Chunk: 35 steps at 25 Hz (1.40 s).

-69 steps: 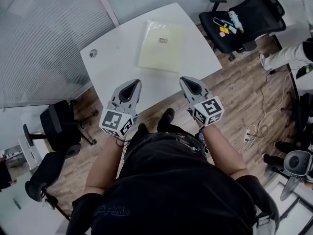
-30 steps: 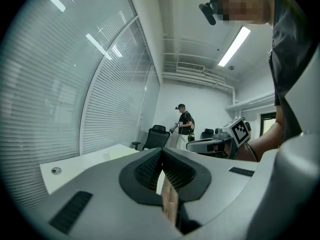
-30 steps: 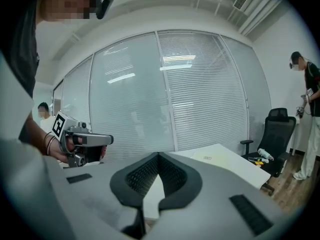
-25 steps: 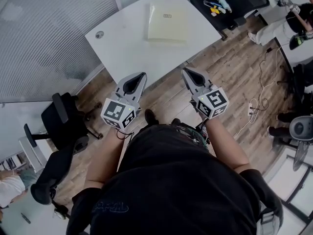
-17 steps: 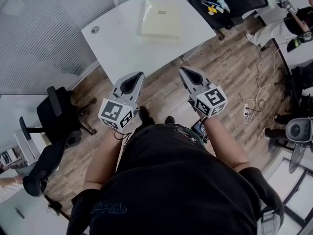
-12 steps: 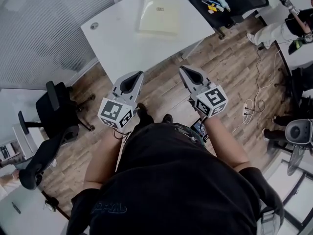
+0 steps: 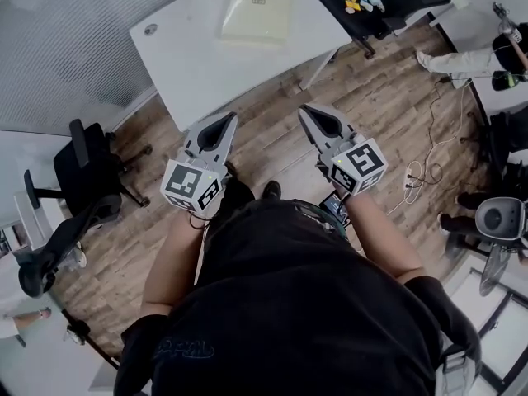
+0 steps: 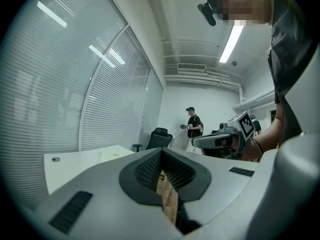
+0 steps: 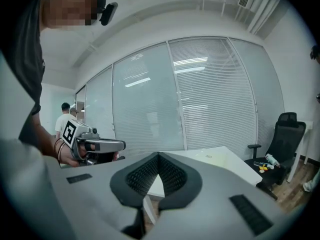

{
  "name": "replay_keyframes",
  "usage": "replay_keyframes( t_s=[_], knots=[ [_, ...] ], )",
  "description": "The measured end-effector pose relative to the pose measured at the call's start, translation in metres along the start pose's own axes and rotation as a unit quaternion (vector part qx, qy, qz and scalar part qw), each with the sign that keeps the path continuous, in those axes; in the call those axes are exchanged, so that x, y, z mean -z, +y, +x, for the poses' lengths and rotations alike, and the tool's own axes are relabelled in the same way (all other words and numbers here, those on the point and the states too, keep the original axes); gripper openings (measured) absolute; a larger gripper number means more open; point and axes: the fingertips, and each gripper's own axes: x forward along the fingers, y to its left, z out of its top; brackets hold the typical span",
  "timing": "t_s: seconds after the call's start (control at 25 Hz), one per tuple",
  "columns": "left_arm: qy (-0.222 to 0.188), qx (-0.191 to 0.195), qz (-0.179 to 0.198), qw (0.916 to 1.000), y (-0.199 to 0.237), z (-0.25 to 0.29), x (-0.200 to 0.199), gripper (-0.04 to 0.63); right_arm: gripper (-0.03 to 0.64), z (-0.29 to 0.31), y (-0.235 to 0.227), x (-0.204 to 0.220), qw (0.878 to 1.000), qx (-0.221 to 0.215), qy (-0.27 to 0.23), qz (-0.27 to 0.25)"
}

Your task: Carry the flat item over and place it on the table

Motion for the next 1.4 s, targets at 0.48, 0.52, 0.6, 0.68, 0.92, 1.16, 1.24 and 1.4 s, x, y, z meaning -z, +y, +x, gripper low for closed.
replay_keyframes(
  t_s=[0.48, 0.52, 0.6, 0.68, 0.92, 1.16, 1.24, 1.4],
  knots=[
    [0.006, -0.018, 0.008, 0.9998, -0.052, -0.001, 0.014, 0.012, 0.021, -0.053, -0.003, 0.018, 1.000, -0.010, 0.000, 0.004],
    [0.007, -0.018, 0.009, 0.9998, -0.055, 0.000, 0.015, 0.012, 0.021, -0.055, -0.003, 0.020, 1.000, -0.010, 0.001, 0.006],
    [0.010, -0.018, 0.009, 0.9997, -0.059, 0.001, 0.016, 0.012, 0.021, -0.059, -0.004, 0.023, 1.000, -0.010, 0.001, 0.008],
    [0.011, -0.018, 0.010, 0.9997, -0.061, 0.002, 0.017, 0.012, 0.021, -0.061, -0.004, 0.026, 1.000, -0.010, 0.000, 0.007],
    [0.017, -0.011, 0.010, 0.9997, -0.067, 0.006, 0.021, 0.012, 0.021, -0.064, -0.001, 0.024, 1.000, -0.010, 0.004, -0.023],
    [0.020, -0.008, 0.008, 0.9997, -0.068, 0.010, 0.023, 0.012, 0.021, -0.062, -0.006, 0.024, 1.000, -0.012, 0.001, -0.006],
    [0.022, -0.007, 0.009, 0.9997, -0.068, 0.012, 0.024, 0.012, 0.021, -0.063, -0.010, 0.023, 1.000, -0.012, 0.002, -0.006],
    [0.020, -0.002, 0.008, 0.9998, -0.067, 0.016, 0.024, 0.012, 0.021, -0.064, -0.018, 0.021, 1.000, -0.006, 0.000, -0.002]
  ],
)
